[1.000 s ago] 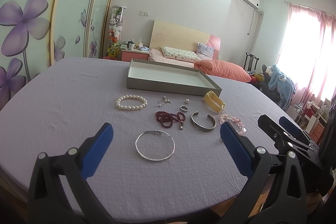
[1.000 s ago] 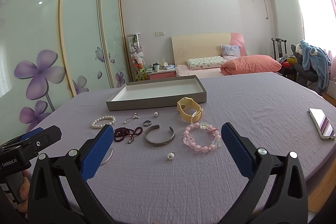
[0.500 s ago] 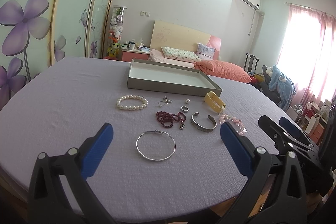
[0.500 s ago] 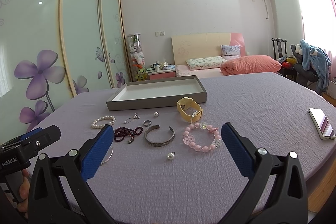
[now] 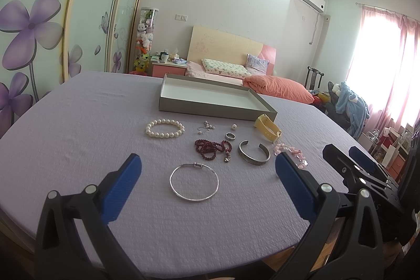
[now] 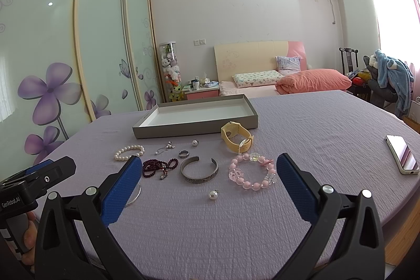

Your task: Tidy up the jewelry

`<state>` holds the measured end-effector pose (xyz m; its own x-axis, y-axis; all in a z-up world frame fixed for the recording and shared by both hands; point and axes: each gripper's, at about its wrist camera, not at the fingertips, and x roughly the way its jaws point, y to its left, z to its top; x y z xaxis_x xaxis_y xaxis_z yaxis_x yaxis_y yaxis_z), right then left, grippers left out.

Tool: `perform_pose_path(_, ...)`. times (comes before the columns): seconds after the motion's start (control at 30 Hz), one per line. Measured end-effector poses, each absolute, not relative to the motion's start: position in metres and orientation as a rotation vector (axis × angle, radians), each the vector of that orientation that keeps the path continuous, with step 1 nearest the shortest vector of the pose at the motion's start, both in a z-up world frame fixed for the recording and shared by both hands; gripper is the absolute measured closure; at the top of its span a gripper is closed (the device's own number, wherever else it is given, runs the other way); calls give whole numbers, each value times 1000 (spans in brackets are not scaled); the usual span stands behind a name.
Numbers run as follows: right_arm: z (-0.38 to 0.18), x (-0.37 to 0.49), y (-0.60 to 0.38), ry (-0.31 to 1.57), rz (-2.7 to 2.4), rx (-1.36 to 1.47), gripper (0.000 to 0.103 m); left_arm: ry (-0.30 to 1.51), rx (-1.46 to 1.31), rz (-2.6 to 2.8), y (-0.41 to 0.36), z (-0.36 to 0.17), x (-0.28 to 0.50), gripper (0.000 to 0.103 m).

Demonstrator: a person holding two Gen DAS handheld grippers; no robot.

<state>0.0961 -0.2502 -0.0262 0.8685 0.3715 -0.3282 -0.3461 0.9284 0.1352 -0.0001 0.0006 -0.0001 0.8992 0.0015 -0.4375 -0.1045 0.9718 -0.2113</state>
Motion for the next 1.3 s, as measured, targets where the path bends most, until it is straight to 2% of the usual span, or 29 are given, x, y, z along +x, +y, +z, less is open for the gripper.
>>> perform_pose_path(0.93, -30, 98, -244, 364, 376, 71, 1, 460, -233, 53, 13, 1, -5, 2)
perform_pose_path(1.3, -48, 137, -260, 483, 335, 100, 1, 553, -224, 115, 11, -26, 23, 2)
